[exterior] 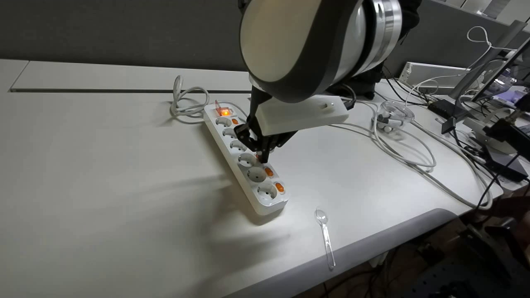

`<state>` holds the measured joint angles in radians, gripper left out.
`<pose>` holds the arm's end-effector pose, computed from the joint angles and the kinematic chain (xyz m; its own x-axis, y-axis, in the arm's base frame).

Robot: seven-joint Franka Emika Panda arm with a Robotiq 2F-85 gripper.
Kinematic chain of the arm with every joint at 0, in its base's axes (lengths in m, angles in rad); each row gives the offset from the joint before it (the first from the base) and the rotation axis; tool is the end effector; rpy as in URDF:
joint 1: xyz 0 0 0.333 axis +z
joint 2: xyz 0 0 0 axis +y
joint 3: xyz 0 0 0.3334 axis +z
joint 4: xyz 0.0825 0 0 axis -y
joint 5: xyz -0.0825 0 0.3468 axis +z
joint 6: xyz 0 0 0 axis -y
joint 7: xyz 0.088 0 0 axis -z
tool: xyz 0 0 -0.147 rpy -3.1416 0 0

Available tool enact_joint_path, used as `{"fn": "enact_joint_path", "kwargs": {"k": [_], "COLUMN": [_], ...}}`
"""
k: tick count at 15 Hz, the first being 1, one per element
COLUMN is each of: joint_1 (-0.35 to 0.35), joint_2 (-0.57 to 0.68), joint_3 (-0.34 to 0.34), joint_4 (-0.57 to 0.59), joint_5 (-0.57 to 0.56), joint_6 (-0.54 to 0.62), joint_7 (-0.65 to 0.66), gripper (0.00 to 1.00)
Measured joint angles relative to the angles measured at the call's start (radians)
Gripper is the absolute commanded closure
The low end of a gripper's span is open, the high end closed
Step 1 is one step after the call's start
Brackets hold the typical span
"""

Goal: Turn off the third last switch to the left then turn it on again

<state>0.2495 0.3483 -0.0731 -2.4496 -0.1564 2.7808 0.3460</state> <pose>0.4633 0.0854 0.1712 0.9998 -0.0184 0.0039 -0.0187 -0.9966 0.0807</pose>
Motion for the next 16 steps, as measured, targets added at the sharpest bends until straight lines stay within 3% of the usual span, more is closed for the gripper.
{"fn": "enact_joint_path", "kwargs": {"k": [16], "joint_1": [-0.022], "joint_2": [0.008], "joint_3": [0.008], "joint_4": [0.001], "joint_5": [0.051], "joint_6": [0.0], "joint_7": [-0.012], "gripper": [1.0]}}
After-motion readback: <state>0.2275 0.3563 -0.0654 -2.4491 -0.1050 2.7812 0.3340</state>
